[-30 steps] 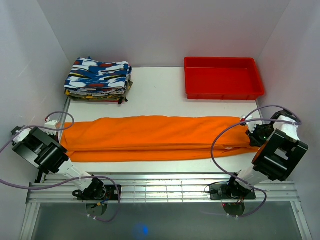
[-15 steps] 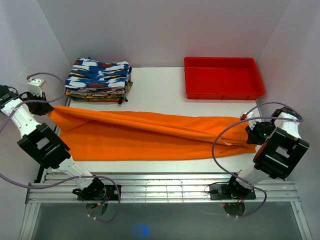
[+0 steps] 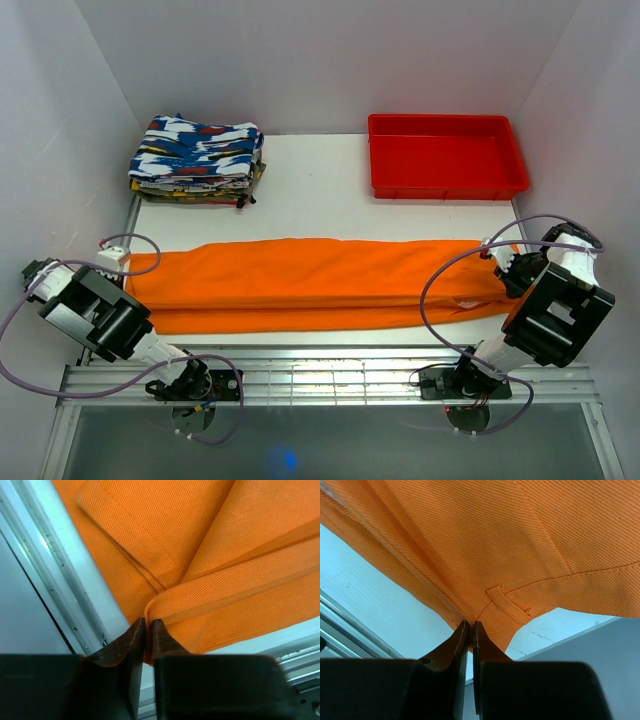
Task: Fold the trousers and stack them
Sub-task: Fold the trousers
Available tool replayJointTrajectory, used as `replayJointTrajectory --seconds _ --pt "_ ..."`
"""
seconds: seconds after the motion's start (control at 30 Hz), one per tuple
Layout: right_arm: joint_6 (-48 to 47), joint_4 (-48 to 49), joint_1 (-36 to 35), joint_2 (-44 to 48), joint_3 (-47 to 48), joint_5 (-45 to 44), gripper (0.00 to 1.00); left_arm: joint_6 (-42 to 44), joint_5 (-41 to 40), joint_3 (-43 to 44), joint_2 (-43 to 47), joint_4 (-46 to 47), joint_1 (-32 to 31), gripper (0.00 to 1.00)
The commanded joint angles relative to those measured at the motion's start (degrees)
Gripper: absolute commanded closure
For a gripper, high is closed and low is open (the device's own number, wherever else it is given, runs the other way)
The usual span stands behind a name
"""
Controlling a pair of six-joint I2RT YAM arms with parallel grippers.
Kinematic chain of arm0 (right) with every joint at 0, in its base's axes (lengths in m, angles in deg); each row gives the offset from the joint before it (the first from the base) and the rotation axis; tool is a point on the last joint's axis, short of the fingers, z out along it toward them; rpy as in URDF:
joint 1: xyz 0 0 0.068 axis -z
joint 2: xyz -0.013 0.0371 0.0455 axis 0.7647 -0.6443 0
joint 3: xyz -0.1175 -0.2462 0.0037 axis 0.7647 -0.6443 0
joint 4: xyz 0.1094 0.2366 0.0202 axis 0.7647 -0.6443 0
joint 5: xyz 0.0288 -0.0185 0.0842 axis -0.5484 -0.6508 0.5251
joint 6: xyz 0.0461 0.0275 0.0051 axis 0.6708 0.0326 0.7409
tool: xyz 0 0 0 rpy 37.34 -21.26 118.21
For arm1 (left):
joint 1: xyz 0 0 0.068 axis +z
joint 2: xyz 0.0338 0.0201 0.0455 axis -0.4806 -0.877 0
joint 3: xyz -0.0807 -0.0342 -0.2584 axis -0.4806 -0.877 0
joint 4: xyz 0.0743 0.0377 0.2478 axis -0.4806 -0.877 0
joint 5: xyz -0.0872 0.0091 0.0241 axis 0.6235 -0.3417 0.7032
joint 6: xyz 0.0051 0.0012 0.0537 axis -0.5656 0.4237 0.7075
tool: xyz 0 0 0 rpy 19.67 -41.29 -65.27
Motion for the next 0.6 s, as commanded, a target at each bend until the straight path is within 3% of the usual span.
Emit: replayJointTrajectory --seconds 0.0,0.17,0.27,0.33,0.57 --pt "-3.0 4.1 1.2 0.4 1.0 -8.1 0.92 5.6 -1.0 2.9 2.7 1.3 0.5 0.72" --pt "-2.5 3.5 1.1 -1.1 2.9 -8.6 0.92 5.7 9.6 16.9 1.3 -14.9 0.9 0.38" --pt "-2.2 3.4 1.1 -1.7 3.4 -9.0 0.92 2.6 15.1 25.7 -1.5 -19.4 -0.3 0.35" --pt "-2.1 3.7 1.1 -1.8 3.2 -9.7 0.92 -2.3 13.9 27.5 -3.6 -19.4 -2.0 0.34" --pt "-1.6 3.4 0.6 -1.6 2.9 -11.1 0.92 -15.4 7.3 22.2 -4.2 -8.9 -11.0 0.33"
